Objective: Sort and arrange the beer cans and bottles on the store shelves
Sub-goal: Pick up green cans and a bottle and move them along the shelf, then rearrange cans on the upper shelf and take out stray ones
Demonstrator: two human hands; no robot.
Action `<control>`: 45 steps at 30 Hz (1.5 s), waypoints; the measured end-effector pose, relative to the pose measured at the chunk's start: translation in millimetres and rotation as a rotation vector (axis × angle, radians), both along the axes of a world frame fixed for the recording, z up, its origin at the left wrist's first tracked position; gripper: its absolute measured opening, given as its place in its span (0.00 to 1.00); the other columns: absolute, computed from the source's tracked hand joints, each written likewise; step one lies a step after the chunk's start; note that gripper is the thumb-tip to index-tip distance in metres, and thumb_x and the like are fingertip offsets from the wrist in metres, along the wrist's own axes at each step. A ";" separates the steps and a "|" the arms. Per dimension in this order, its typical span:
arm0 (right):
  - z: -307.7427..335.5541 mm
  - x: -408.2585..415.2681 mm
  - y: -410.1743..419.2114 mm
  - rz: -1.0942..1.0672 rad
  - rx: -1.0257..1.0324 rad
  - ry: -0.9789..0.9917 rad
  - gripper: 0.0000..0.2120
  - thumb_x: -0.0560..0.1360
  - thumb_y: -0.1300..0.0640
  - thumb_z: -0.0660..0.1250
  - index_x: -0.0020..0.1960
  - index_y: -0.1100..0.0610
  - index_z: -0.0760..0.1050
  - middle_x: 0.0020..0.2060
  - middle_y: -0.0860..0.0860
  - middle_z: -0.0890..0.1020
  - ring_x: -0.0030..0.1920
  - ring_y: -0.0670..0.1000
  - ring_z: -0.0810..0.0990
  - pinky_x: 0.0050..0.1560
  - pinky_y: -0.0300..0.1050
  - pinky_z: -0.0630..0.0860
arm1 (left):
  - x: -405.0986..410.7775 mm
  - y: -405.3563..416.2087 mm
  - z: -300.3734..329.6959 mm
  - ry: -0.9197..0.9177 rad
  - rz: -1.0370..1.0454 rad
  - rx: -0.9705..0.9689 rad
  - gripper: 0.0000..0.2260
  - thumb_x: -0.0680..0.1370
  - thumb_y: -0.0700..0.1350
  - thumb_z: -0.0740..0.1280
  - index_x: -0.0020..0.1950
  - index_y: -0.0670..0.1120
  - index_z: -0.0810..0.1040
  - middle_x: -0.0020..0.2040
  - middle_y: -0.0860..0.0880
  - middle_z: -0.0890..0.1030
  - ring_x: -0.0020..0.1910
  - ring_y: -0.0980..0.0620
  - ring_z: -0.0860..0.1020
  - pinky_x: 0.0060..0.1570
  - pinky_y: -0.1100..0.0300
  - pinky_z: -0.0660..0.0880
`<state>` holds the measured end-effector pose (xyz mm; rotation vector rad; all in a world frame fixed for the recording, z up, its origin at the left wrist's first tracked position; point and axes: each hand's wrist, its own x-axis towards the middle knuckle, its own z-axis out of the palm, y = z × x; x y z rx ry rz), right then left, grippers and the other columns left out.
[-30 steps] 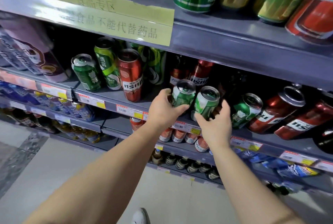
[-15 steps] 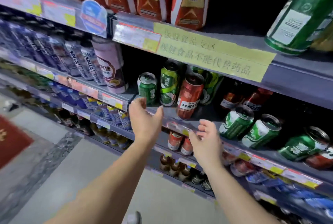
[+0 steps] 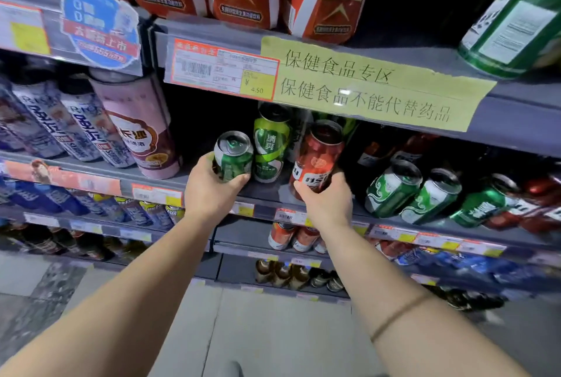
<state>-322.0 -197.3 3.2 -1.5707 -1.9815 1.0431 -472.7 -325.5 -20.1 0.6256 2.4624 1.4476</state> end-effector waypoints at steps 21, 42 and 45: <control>52.7 58.6 -2.7 0.028 0.063 0.171 0.27 0.74 0.45 0.70 0.70 0.49 0.68 0.64 0.47 0.75 0.59 0.49 0.76 0.54 0.44 0.72 | 85.5 21.7 79.7 0.293 -0.088 0.009 0.30 0.71 0.53 0.75 0.68 0.42 0.71 0.62 0.44 0.75 0.65 0.44 0.68 0.63 0.54 0.62; 184.1 335.7 101.4 0.031 0.369 0.253 0.21 0.74 0.49 0.70 0.66 0.50 0.73 0.61 0.48 0.78 0.56 0.48 0.77 0.54 0.42 0.71 | 352.5 162.1 215.3 0.533 -0.443 0.156 0.25 0.74 0.52 0.72 0.68 0.43 0.73 0.63 0.44 0.77 0.64 0.44 0.73 0.64 0.49 0.68; 198.8 370.6 127.1 -0.042 0.413 0.255 0.21 0.74 0.49 0.70 0.66 0.50 0.73 0.61 0.49 0.78 0.58 0.49 0.76 0.54 0.42 0.72 | 376.1 188.7 231.0 0.545 -0.472 0.178 0.26 0.74 0.52 0.72 0.68 0.44 0.73 0.64 0.45 0.76 0.65 0.45 0.72 0.65 0.50 0.68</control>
